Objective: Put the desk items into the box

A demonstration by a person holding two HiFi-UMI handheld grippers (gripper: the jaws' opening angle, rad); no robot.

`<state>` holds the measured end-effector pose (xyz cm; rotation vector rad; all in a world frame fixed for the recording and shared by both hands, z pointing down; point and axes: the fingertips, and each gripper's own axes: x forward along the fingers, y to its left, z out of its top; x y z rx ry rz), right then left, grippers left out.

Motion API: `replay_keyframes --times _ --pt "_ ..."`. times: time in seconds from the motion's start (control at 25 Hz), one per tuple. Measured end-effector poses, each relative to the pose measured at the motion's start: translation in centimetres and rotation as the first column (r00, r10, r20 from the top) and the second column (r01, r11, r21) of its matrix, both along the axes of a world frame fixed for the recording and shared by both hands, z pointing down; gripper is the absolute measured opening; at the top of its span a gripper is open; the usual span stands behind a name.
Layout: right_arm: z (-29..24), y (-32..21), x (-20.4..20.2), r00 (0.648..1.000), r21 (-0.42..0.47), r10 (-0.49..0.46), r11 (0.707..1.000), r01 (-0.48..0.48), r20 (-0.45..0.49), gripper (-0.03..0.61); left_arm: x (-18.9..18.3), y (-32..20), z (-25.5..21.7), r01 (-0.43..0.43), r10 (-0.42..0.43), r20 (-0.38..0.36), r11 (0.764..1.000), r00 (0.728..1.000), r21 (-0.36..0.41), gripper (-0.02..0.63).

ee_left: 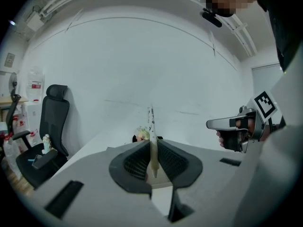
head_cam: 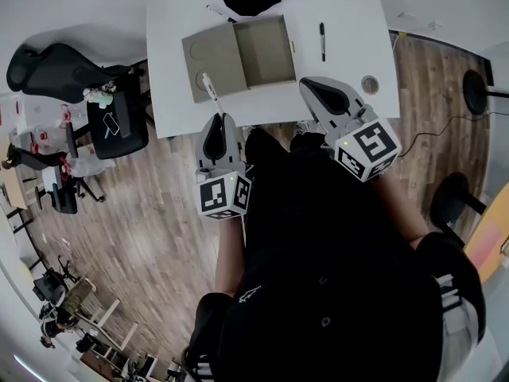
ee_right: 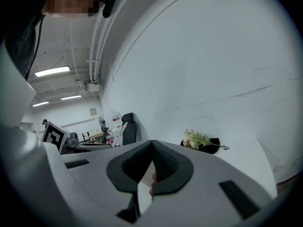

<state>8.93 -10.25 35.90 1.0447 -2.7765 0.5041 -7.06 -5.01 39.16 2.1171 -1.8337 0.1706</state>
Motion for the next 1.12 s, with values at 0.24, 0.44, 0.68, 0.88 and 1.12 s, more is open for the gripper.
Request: replay_keyframes --times 0.24,0.44,0.68,0.88,1.12 --pt "0.0 -0.1 3.6 0.992 -0.002 0.124 0.992 -0.124 -0.004 -0.002 3.1 -2.3 0.9 -0.133 0.133 -0.003 0.991 0.991 -0.018 0.057" --pt "-0.4 -0.6 5.4 0.970 0.009 0.243 0.970 -0.243 -0.022 -0.002 4.9 -4.8 1.6 -0.247 0.247 -0.022 0.968 0.969 -0.035 0.057" --pt "-0.6 -1.5 5.8 0.941 -0.001 0.336 0.942 -0.336 -0.030 -0.002 5.5 -8.5 3.9 -0.335 0.334 -0.029 0.936 0.942 -0.108 0.057" --pt "-0.4 -2.1 5.0 0.917 -0.011 0.397 0.917 -0.398 -0.051 -0.002 5.1 -10.9 6.0 -0.381 0.379 -0.049 0.908 0.924 -0.172 0.057" --pt "0.1 -2.8 4.7 0.879 -0.025 0.469 0.881 -0.472 -0.082 -0.002 5.1 -13.3 9.5 -0.423 0.417 -0.081 0.870 0.905 -0.254 0.057"
